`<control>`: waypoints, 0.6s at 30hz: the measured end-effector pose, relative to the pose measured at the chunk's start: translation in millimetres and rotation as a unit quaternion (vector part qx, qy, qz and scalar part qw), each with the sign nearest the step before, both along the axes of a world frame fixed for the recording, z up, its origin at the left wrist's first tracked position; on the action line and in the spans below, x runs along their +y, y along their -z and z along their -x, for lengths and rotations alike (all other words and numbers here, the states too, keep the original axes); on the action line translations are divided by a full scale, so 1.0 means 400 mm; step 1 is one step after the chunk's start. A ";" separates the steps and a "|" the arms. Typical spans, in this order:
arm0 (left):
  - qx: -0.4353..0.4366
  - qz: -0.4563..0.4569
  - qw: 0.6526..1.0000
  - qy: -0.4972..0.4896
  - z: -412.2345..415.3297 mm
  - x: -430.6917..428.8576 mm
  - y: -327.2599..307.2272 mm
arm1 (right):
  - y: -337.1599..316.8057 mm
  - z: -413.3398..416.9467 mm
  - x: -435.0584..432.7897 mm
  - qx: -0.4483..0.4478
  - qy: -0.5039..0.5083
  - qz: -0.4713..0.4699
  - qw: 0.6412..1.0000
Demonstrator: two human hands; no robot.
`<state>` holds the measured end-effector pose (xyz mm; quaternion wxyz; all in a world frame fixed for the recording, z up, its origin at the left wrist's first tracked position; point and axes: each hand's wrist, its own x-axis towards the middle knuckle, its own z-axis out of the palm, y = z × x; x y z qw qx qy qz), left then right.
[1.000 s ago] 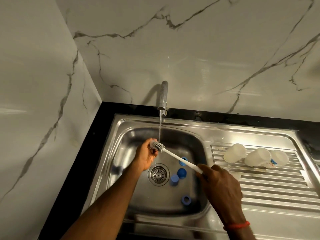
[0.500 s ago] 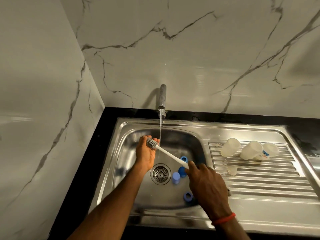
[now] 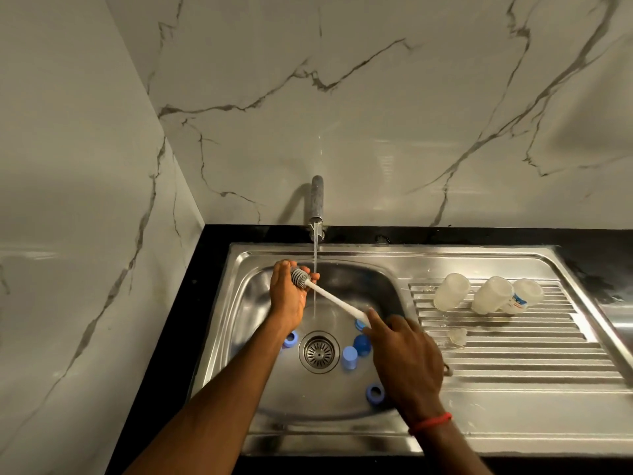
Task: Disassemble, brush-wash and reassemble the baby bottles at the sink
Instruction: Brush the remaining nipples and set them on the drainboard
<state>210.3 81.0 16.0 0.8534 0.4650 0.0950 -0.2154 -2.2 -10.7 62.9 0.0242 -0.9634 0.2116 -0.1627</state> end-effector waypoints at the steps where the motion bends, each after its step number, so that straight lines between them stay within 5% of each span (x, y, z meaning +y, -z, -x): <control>1: 0.008 -0.007 1.000 -0.005 -0.002 -0.005 0.000 | 0.006 0.000 -0.007 -0.036 -0.024 0.079 0.996; 6: 0.040 -0.010 0.999 -0.003 0.008 0.002 -0.006 | 0.021 -0.019 -0.033 -0.058 -0.082 0.172 0.980; 8: 0.035 -0.003 0.999 0.007 0.002 0.007 -0.021 | 0.030 -0.022 -0.014 -0.008 -0.076 0.070 0.995; 10: 0.031 0.006 0.999 0.015 -0.009 0.012 -0.043 | 0.028 -0.033 0.013 0.037 -0.049 -0.167 0.984; 11: 0.032 0.011 0.999 0.019 -0.014 0.013 -0.054 | 0.027 -0.042 0.026 0.043 -0.024 -0.332 0.942; 12: 0.032 0.020 0.999 0.025 -0.018 0.013 -0.066 | 0.023 -0.052 0.037 0.043 0.014 -0.505 0.862; 15: 0.045 0.065 0.996 0.046 -0.028 0.020 -0.082 | -0.005 -0.061 0.037 0.061 0.098 -0.826 0.552; 17: 0.047 0.096 0.992 0.062 -0.035 0.025 -0.083 | -0.016 -0.061 0.025 0.073 0.101 -0.884 0.451; 18: 0.048 0.110 0.990 0.070 -0.036 0.026 -0.083 | -0.018 -0.061 0.022 0.071 0.099 -0.888 0.444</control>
